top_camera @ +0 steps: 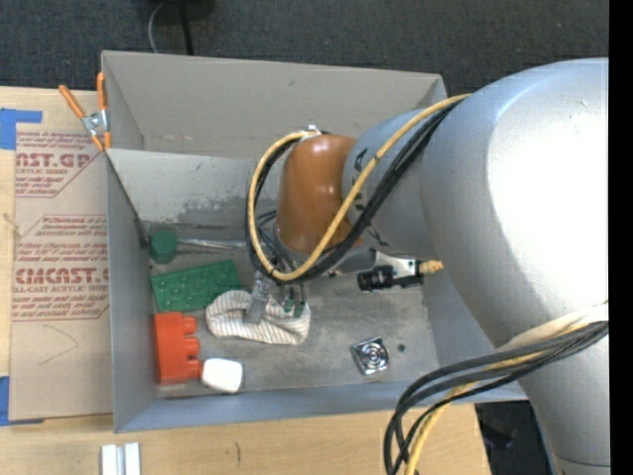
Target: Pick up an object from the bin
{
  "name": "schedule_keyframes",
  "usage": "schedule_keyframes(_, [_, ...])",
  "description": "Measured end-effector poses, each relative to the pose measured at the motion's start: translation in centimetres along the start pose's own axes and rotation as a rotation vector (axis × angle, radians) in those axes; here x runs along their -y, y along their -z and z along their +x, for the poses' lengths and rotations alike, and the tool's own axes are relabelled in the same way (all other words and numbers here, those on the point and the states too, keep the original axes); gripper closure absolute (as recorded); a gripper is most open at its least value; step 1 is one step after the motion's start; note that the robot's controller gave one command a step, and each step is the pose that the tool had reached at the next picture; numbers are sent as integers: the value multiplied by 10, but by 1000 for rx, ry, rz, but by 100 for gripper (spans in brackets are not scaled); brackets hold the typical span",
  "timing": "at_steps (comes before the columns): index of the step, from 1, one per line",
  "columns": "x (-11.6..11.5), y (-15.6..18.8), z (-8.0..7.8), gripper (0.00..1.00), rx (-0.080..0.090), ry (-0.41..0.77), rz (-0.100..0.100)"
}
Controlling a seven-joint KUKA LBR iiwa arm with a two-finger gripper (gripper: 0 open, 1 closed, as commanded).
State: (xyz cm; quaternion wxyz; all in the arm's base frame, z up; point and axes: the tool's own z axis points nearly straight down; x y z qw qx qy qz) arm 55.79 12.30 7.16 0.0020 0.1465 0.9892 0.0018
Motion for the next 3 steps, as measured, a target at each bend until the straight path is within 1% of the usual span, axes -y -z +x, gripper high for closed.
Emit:
schedule_keyframes(1, [0,3,0,100,-1,0,0])
schedule_keyframes(3, [1,25,2,100,-8,0,3])
